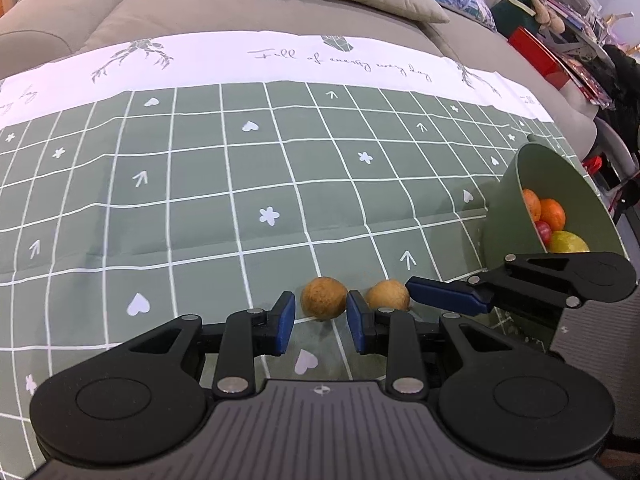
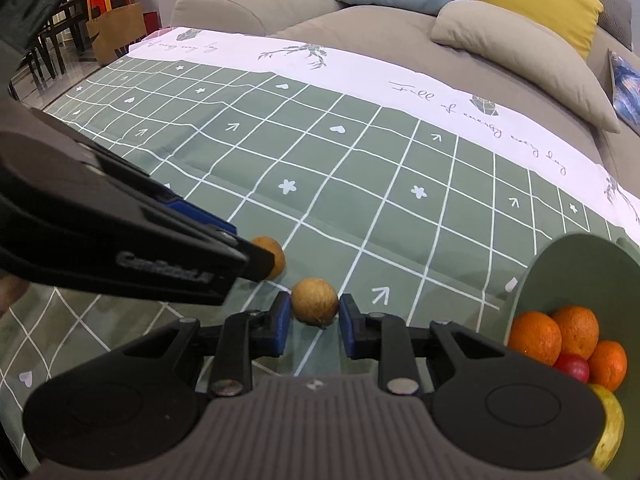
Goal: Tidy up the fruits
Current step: 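Grasp a brown kiwi with the right tool while the left tool grasps the other kiwi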
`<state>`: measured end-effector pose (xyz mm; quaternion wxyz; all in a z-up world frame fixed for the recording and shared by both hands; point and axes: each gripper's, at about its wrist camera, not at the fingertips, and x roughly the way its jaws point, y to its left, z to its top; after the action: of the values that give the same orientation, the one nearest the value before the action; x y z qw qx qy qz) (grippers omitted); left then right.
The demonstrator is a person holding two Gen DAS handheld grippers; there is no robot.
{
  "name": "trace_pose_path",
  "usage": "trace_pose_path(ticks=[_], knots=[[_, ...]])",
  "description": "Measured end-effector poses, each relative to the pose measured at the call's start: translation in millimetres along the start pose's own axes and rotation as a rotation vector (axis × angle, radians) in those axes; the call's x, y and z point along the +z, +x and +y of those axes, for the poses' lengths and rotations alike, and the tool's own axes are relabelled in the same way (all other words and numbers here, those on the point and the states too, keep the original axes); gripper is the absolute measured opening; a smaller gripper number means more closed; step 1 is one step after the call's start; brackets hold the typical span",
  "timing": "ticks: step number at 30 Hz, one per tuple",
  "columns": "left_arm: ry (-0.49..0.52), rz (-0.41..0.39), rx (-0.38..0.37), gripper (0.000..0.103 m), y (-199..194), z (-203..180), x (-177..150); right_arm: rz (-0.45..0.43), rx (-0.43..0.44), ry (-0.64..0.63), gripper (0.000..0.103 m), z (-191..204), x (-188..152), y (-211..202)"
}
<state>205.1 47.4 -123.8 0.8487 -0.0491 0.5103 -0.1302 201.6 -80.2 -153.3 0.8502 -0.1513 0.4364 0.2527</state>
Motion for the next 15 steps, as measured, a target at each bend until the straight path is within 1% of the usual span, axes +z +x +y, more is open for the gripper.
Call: trace_pose_path(ticks=[9,12,15], knots=[[-0.005,0.011,0.005,0.034,9.0,-2.7,1.2,-0.002,0.0,0.011,0.021,-1.4,1.0,1.6],[0.002,0.008,0.01,0.03,9.5,-5.8,0.6,-0.001,-0.005,0.009,0.021,-0.5,1.4,2.3],[0.003,0.006,0.018,0.029,7.0,-8.0,0.1,0.003,-0.007,0.009,0.021,0.1,1.7,2.0]])
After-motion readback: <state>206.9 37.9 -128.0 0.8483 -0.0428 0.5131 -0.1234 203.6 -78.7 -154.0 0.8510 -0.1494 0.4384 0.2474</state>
